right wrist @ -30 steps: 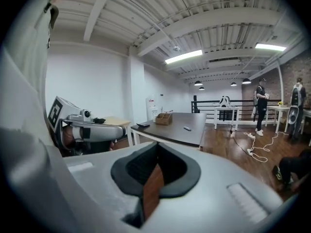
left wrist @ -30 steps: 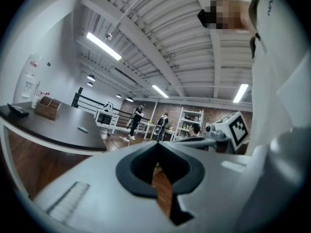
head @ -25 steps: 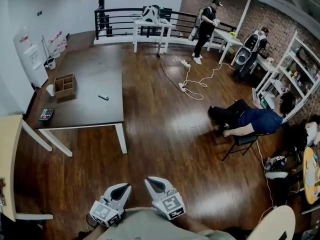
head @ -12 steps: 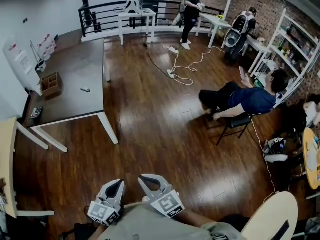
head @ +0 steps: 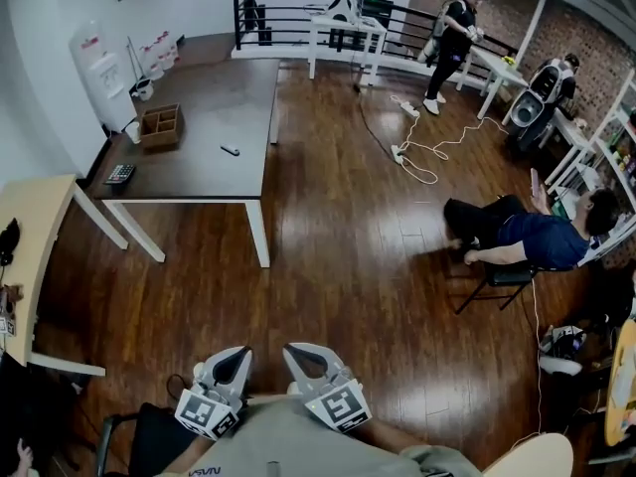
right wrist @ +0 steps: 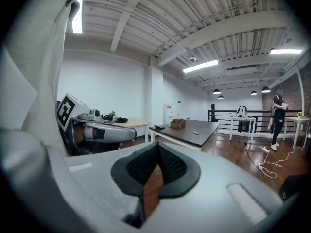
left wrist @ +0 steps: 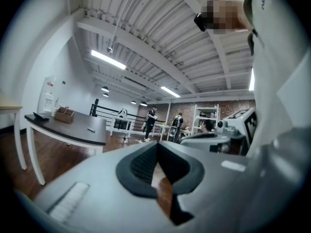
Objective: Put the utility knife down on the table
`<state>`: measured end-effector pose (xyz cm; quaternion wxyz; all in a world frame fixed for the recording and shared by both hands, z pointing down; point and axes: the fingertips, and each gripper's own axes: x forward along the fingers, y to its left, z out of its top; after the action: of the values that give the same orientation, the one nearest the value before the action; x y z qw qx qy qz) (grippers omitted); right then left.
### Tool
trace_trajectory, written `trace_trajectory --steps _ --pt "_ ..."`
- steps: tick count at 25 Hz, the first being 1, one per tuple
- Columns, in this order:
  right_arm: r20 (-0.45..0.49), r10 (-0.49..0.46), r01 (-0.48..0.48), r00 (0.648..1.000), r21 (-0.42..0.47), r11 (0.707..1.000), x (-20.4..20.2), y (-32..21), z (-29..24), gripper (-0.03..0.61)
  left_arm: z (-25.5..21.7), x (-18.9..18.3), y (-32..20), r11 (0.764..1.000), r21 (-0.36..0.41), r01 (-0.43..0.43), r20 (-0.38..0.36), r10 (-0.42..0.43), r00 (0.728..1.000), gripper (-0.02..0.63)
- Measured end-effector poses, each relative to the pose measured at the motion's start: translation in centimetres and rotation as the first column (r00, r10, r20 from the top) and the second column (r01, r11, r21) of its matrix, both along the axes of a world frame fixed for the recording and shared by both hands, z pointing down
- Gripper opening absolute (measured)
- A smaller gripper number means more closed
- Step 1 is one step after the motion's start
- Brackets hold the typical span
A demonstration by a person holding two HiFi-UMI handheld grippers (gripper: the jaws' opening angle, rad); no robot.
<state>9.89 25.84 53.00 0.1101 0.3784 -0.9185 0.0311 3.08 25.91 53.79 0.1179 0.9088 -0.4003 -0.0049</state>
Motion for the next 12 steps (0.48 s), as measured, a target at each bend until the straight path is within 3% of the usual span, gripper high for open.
trace_trajectory --steps 5,12 --pt "0.007 -0.017 0.017 1.000 0.005 1.000 -1.7 -1.0 -0.2 -0.002 -0.1 -2.2 -0.6 0.999 0.013 0.039 0.005 -0.039 0.999 0.002" --pt "0.024 0.020 -0.020 1.000 0.012 1.000 -2.5 -2.2 -0.4 -0.002 -0.1 -3.1 -1.9 1.000 0.019 0.006 0.013 -0.006 1.000 0.002"
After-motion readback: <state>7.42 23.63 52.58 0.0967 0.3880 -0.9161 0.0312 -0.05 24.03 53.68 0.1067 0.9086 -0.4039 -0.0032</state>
